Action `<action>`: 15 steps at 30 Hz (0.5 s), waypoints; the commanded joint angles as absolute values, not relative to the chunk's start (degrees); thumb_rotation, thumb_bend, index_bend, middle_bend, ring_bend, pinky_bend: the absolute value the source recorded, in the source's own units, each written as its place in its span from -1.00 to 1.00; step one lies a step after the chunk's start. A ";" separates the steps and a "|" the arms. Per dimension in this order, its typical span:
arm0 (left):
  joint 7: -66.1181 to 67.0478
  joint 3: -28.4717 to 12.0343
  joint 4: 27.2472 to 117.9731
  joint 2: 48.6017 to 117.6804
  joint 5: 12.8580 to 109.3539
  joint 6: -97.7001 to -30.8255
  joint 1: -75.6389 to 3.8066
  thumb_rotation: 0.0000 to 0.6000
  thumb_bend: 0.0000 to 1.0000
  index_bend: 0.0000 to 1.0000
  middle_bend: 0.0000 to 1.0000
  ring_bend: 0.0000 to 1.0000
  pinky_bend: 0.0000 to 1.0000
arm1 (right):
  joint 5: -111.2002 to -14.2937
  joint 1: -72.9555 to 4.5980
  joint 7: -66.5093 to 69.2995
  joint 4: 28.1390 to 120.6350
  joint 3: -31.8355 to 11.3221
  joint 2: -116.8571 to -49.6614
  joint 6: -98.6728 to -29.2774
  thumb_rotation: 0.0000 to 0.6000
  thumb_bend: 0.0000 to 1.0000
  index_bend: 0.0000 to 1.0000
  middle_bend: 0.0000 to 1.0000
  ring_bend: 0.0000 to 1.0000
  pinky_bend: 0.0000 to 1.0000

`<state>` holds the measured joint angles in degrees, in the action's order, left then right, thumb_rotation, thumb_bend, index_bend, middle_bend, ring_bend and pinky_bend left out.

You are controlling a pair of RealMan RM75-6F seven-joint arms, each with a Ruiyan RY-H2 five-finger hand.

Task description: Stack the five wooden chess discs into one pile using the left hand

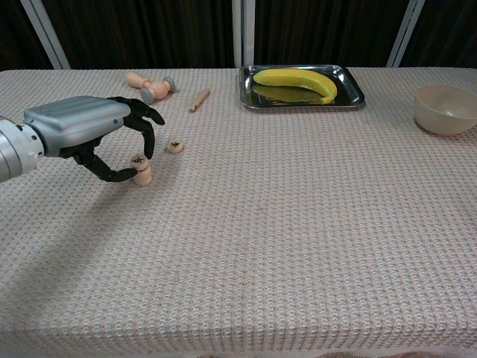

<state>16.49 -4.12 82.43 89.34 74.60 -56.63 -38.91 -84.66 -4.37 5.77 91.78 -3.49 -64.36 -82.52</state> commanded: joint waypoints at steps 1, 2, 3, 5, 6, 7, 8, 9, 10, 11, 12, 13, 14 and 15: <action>16.34 -4.03 82.39 89.38 74.61 -56.53 -38.83 1.00 -0.32 -0.16 -0.78 -1.00 -1.00 | -84.67 -4.37 5.67 91.82 -3.45 -64.38 -82.48 1.00 -0.66 -1.00 -1.00 -1.00 -1.00; 16.28 -3.95 82.28 89.44 74.66 -56.55 -38.75 1.00 -0.32 -0.17 -0.78 -1.00 -1.00 | -84.70 -4.36 5.63 91.84 -3.45 -64.38 -82.53 1.00 -0.66 -1.00 -1.00 -1.00 -1.00; 16.18 -3.93 82.19 89.51 74.67 -56.56 -38.69 1.00 -0.32 -0.18 -0.78 -1.00 -1.00 | -84.70 -4.35 5.63 91.85 -3.45 -64.37 -82.56 1.00 -0.66 -1.00 -1.00 -1.00 -1.00; 15.98 -3.93 81.98 89.64 74.69 -56.49 -38.65 1.00 -0.32 -0.19 -0.78 -1.00 -1.00 | -84.65 -4.34 5.64 91.87 -3.48 -64.36 -82.57 1.00 -0.66 -1.00 -1.00 -1.00 -1.00; 15.96 -3.93 81.90 89.68 74.68 -56.45 -38.64 1.00 -0.32 -0.20 -0.78 -1.00 -1.00 | -84.62 -4.34 5.65 91.87 -3.48 -64.35 -82.55 1.00 -0.66 -1.00 -1.00 -1.00 -1.00; 15.97 -3.92 81.85 89.68 74.69 -56.39 -38.63 1.00 -0.33 -0.20 -0.78 -1.00 -1.00 | -84.59 -4.34 5.65 91.86 -3.48 -64.33 -82.53 1.00 -0.66 -1.00 -1.00 -1.00 -1.00; 15.95 -3.93 81.87 89.68 74.73 -56.42 -38.61 1.00 -0.33 -0.20 -0.78 -1.00 -1.00 | -84.59 -4.34 5.66 91.85 -3.47 -64.33 -82.52 1.00 -0.66 -1.00 -1.00 -1.00 -1.00; 15.91 -3.97 81.92 89.66 74.79 -56.51 -38.58 1.00 -0.32 -0.20 -0.78 -1.00 -1.00 | -84.59 -4.34 5.66 91.83 -3.47 -64.33 -82.51 1.00 -0.66 -1.00 -1.00 -1.00 -1.00; 15.79 -4.04 82.08 89.62 74.91 -56.70 -38.52 1.00 -0.33 -0.21 -0.78 -1.00 -1.00 | -84.58 -4.35 5.69 91.82 -3.50 -64.33 -82.52 1.00 -0.66 -1.00 -1.00 -1.00 -1.00; 15.75 -4.07 82.24 89.57 75.05 -56.83 -38.50 1.00 -0.33 -0.24 -0.78 -1.00 -1.00 | -84.57 -4.35 5.70 91.82 -3.51 -64.33 -82.52 1.00 -0.66 -1.00 -1.00 -1.00 -1.00; 15.76 -4.08 82.50 89.45 75.24 -56.94 -38.50 1.00 -0.33 -0.27 -0.78 -1.00 -1.00 | -84.54 -4.36 5.70 91.81 -3.52 -64.33 -82.50 1.00 -0.66 -1.00 -1.00 -1.00 -1.00; 15.85 -4.07 82.88 89.28 75.46 -57.04 -38.52 1.00 -0.33 -0.30 -0.79 -1.00 -1.00 | -84.51 -4.37 5.70 91.80 -3.53 -64.34 -82.47 1.00 -0.66 -1.00 -1.00 -1.00 -1.00; 16.08 -4.04 83.59 88.99 75.77 -57.16 -38.56 1.00 -0.33 -0.32 -0.79 -1.00 -1.00 | -84.48 -4.37 5.70 91.80 -3.53 -64.33 -82.45 1.00 -0.66 -1.00 -1.00 -1.00 -1.00; 16.31 -4.03 84.27 88.75 75.98 -57.23 -38.60 1.00 -0.33 -0.33 -0.79 -1.00 -1.00 | -84.46 -4.38 5.71 91.80 -3.55 -64.32 -82.44 1.00 -0.66 -1.00 -1.00 -1.00 -1.00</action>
